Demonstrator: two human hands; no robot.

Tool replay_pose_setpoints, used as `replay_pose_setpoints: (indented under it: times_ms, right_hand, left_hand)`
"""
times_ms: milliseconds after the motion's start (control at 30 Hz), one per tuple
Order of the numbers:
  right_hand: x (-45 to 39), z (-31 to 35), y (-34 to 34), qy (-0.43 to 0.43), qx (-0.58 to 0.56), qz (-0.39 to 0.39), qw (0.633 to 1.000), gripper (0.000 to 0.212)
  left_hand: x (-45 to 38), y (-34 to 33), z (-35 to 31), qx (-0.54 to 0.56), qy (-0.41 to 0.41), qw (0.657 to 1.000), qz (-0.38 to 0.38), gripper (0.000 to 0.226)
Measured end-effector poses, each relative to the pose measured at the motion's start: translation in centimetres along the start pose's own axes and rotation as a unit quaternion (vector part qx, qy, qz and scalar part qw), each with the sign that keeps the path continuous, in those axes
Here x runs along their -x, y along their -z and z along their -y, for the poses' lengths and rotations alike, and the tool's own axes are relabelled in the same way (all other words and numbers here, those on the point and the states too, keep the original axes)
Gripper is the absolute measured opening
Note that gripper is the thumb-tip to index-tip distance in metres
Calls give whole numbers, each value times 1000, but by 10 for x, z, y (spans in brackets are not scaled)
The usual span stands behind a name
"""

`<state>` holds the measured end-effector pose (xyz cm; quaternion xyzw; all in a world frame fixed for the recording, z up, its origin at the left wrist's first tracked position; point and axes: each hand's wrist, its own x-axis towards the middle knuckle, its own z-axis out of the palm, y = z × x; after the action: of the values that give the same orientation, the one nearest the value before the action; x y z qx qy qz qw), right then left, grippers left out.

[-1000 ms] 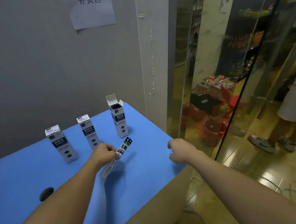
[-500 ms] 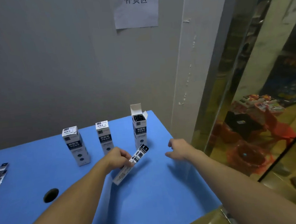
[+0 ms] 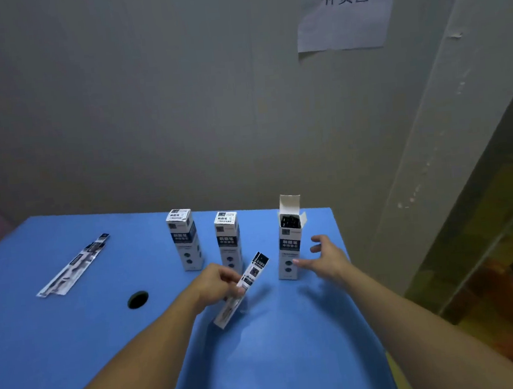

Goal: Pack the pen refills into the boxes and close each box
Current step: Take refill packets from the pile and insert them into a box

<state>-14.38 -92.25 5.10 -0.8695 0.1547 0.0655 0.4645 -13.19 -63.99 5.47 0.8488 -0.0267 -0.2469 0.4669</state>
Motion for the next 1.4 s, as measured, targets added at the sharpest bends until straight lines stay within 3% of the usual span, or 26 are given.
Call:
replay_pose_setpoints:
  times_ms: [133, 233, 500, 667, 833, 1033, 1400]
  right_hand:
    - [-17, 9, -1, 30, -31, 26, 999, 86]
    - [-28, 16, -3, 48, -49, 34, 997, 71]
    - [-30, 17, -4, 22, -79, 41, 996, 49]
    - [-14, 24, 0, 136, -18, -6, 991, 37]
    - [0, 42, 3, 221, -67, -32, 972, 37]
    - [6, 55, 8, 286, -26, -56, 956, 44]
    - [14, 65, 13, 337, -10, -89, 937, 48]
  left_hand:
    - [12, -4, -4, 44, 3, 997, -58, 15]
    - [21, -6, -8, 60, -1, 995, -80, 14]
    - [47, 3, -26, 88, -52, 988, -117, 9]
    - [65, 19, -51, 122, -119, 974, -151, 13]
    - [82, 30, -89, 182, -218, 940, -191, 12]
    - [95, 19, -136, 221, -316, 908, -163, 13]
    - [93, 6, -154, 229, -361, 888, -168, 16]
